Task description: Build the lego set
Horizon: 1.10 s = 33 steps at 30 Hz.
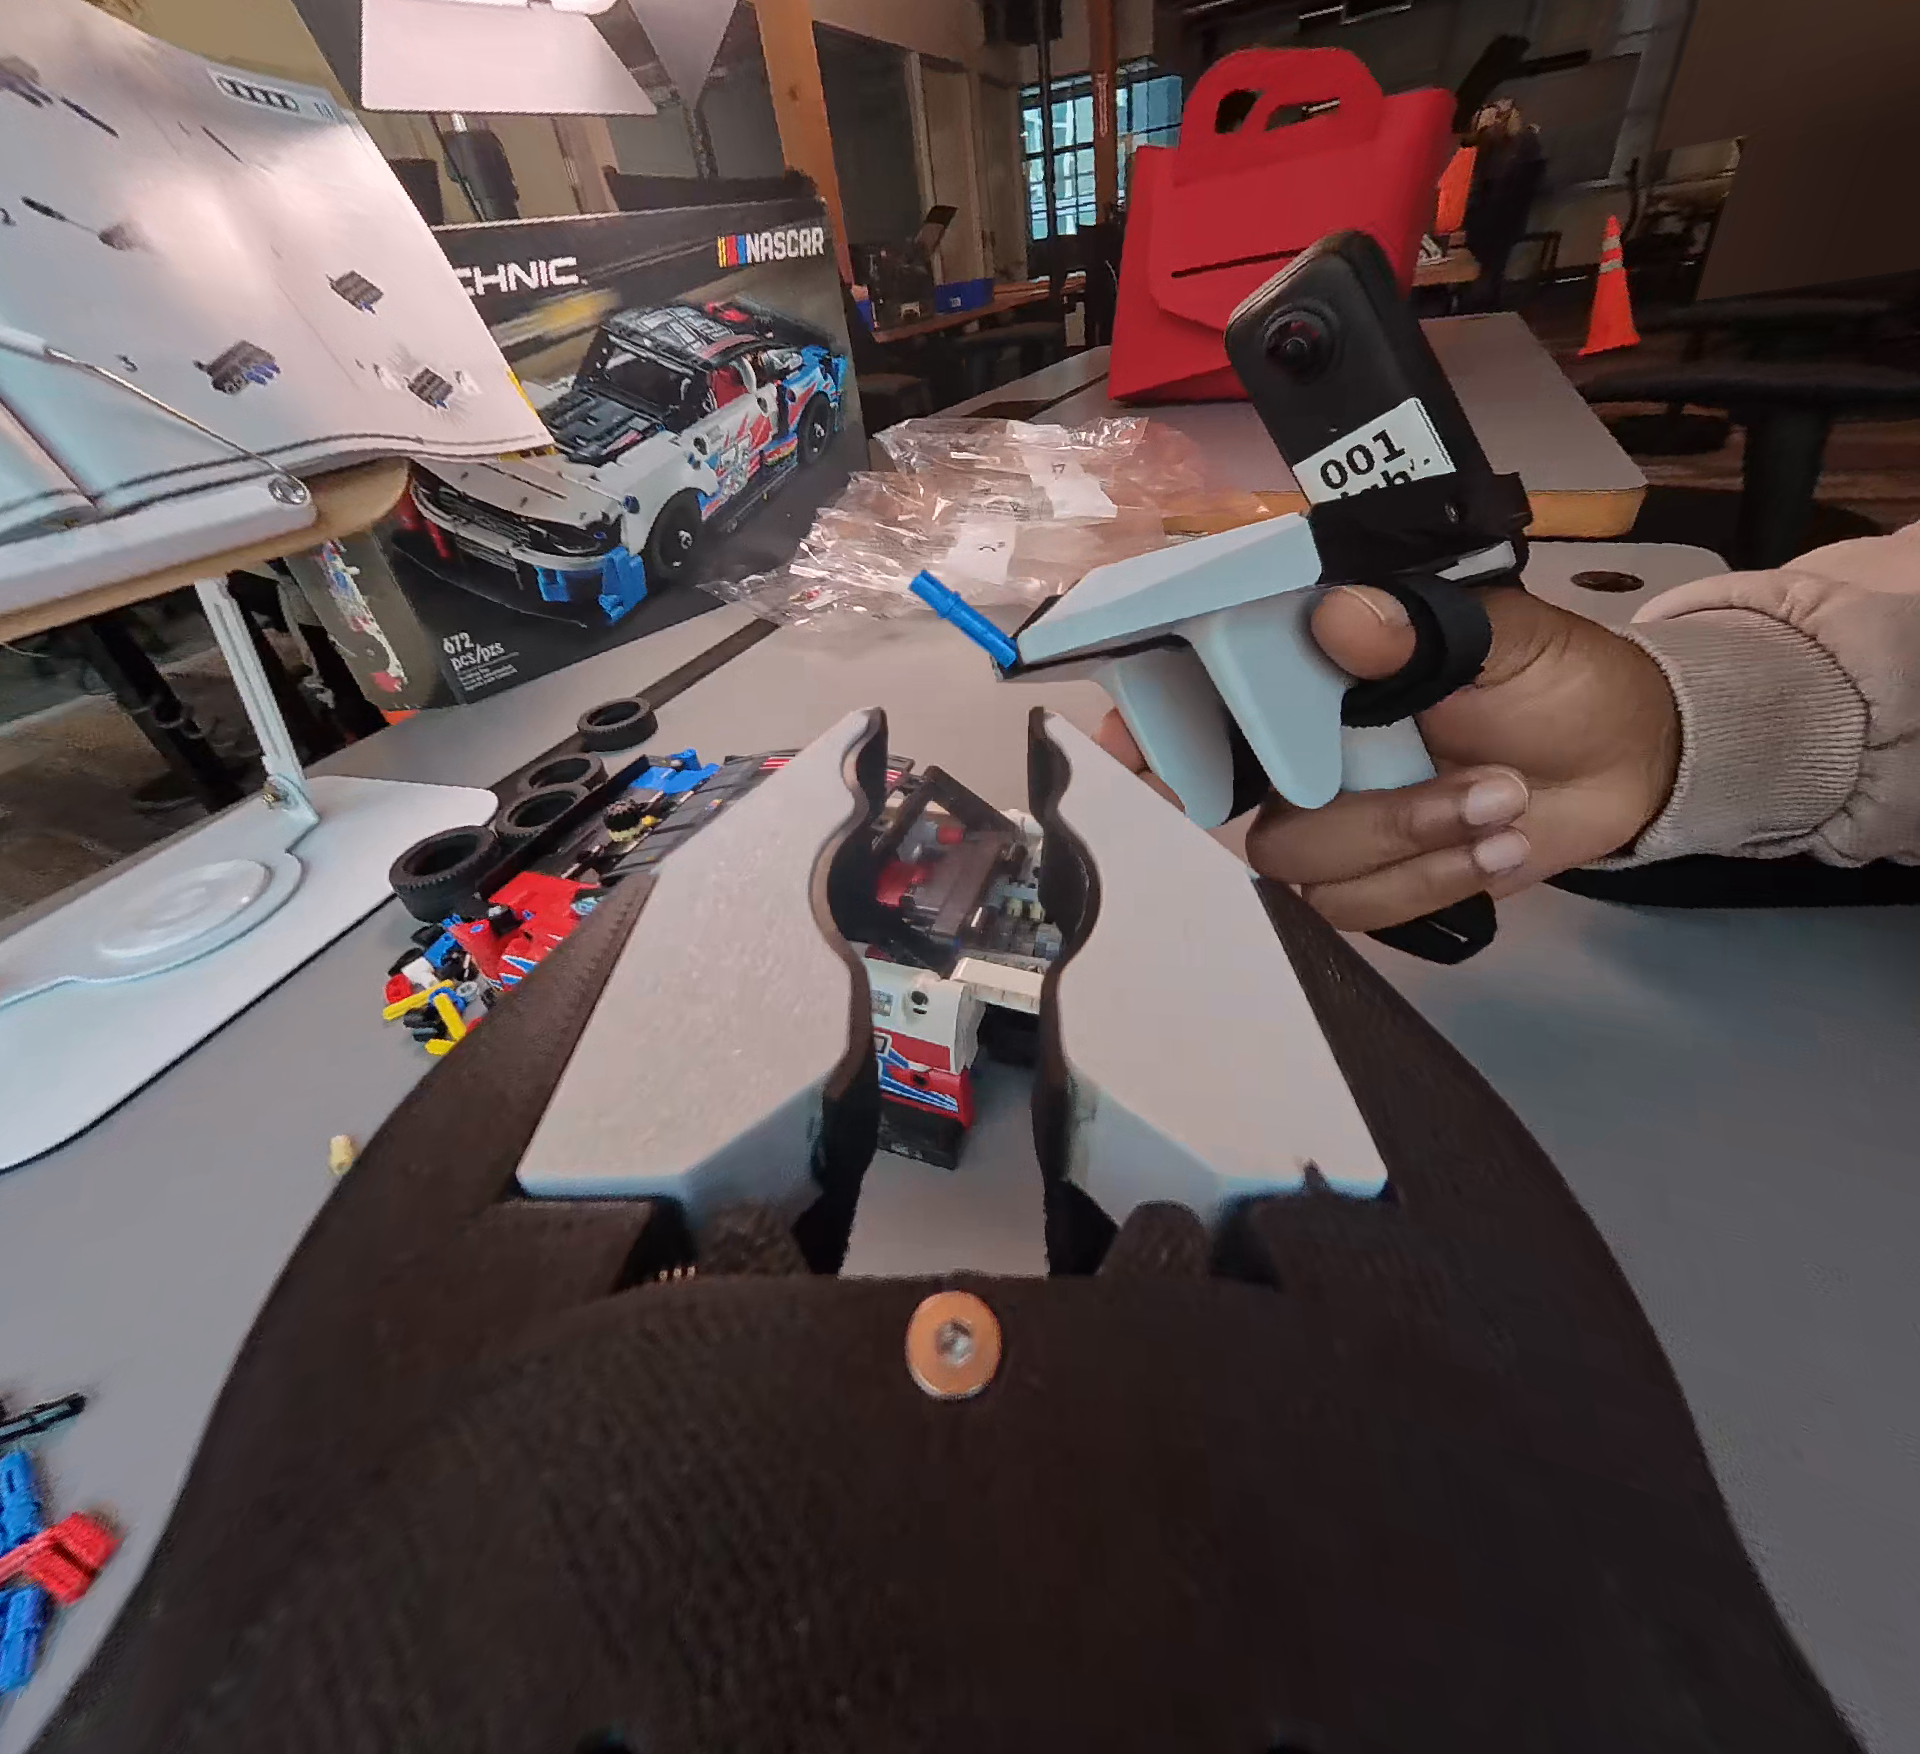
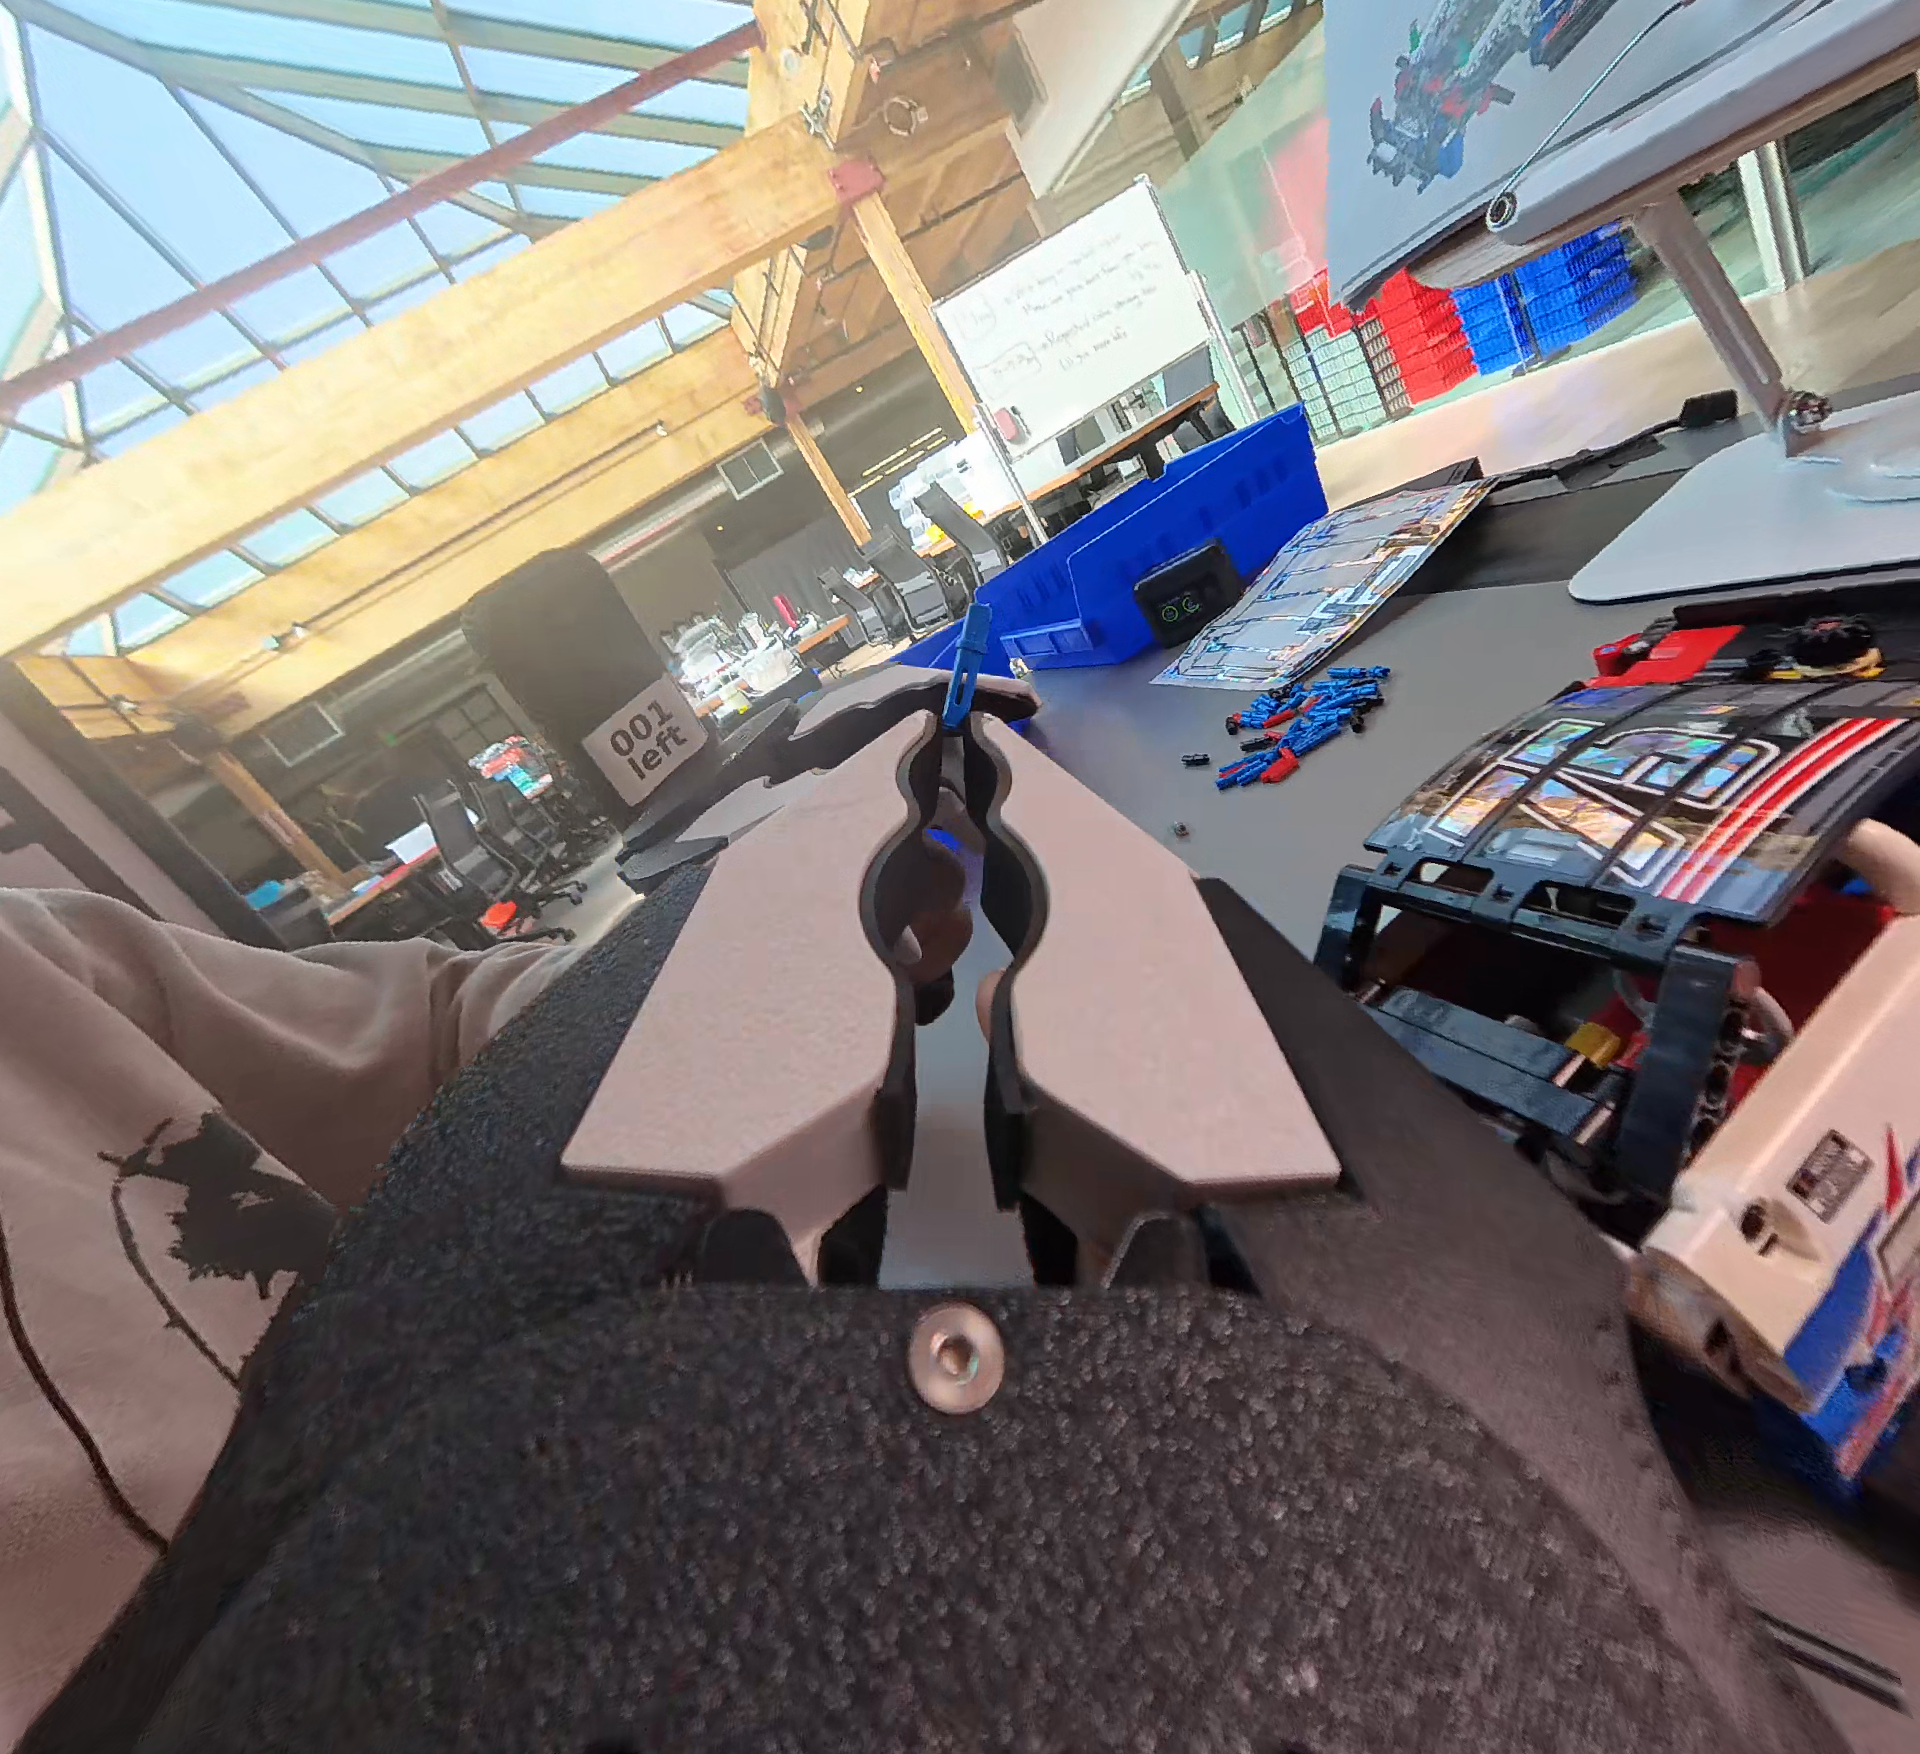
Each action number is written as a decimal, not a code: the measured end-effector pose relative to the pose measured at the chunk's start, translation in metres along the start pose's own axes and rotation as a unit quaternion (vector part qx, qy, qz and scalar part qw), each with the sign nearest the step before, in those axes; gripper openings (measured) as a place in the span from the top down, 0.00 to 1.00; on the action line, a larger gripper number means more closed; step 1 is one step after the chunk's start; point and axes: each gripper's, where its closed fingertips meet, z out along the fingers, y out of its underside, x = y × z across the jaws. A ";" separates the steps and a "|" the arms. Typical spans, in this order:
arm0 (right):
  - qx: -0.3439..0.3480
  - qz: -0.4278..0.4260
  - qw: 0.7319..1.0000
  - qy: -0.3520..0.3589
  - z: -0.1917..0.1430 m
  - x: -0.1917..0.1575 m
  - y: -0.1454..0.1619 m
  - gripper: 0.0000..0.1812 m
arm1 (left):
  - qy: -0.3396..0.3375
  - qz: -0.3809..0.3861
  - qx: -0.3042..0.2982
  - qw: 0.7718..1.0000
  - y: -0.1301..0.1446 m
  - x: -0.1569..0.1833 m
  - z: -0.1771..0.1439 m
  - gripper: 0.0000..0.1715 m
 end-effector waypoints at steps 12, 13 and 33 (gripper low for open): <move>-0.013 0.073 0.997 -0.035 0.003 -0.011 0.012 0.99 | -0.026 0.156 -0.001 0.987 -0.006 0.016 -0.001 0.88; -0.019 0.074 0.996 -0.035 0.003 -0.011 0.013 0.99 | -0.028 0.172 -0.005 0.985 -0.005 0.017 -0.001 0.89; -0.201 0.136 0.968 -0.064 -0.018 -0.010 0.042 0.93 | 0.032 0.276 -0.058 0.959 0.023 0.041 0.001 0.97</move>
